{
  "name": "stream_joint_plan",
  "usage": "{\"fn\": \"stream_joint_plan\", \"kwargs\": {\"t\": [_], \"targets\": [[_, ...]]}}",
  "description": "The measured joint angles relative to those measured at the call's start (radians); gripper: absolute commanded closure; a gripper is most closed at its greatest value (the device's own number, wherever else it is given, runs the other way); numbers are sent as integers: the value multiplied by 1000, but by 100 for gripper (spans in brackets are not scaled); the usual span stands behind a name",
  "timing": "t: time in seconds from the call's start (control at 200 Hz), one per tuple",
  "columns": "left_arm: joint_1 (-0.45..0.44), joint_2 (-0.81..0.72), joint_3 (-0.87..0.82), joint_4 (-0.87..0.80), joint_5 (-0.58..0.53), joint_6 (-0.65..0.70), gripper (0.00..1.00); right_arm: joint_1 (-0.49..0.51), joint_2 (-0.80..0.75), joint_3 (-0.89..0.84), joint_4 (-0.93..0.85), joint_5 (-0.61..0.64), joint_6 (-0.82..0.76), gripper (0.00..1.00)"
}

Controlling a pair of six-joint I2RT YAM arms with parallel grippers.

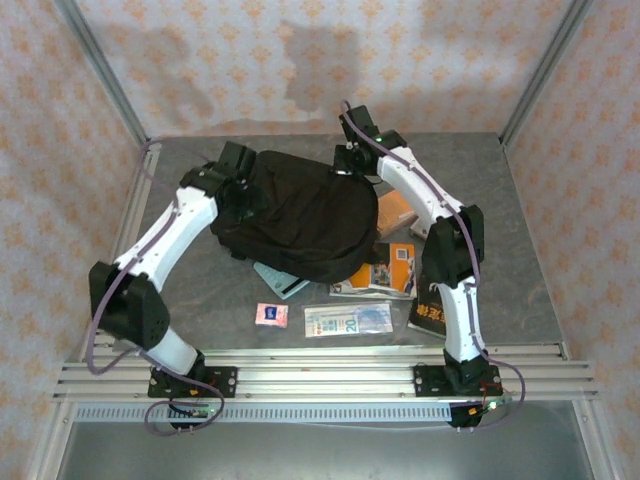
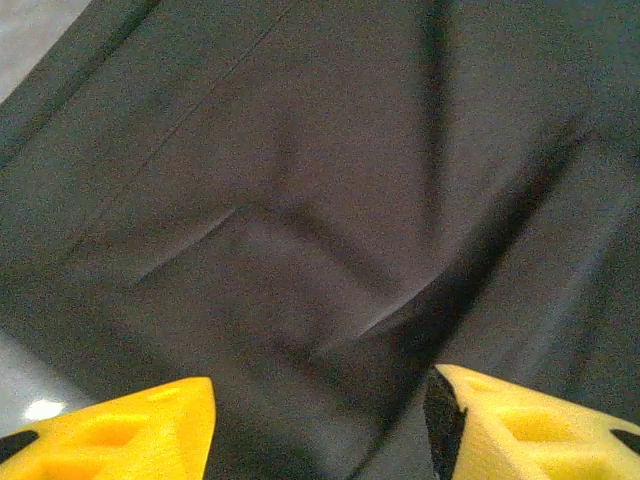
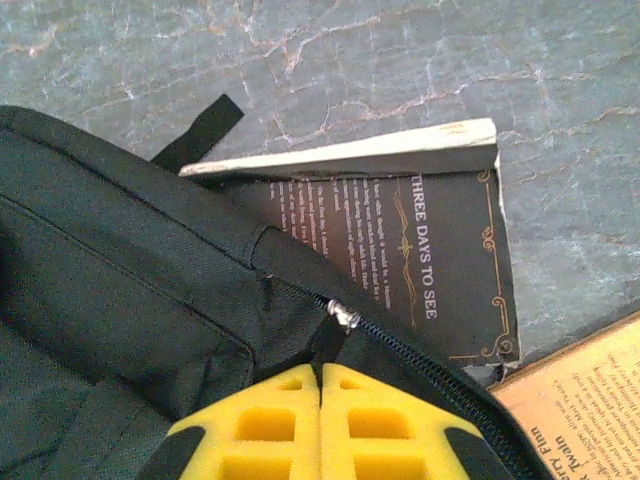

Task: Pack the student bag

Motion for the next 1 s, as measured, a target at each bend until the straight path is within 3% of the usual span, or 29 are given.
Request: {"fn": "stream_joint_plan", "kwargs": {"t": [0.325,0.55,0.806,0.901,0.931,1.001], "targets": [[0,475,594,37,166,-293,27,0,-180,-179,111,-60,66,100],[-3,623,684,33,242,-469,21,0,-274,-263,222,-127,113,100],[-3,660,731,41,293,-573,19,3,-274,-281,243,-146,113,100],[-3,667,755,41,311,-599,15,10,-274,-281,243,-145,104,100],[-3,674,772,41,317,-604,6,12,-274,-281,243,-145,100,100],[-7,691,811,41,325,-618,3,19,-273,-281,243,-145,88,100]]}}
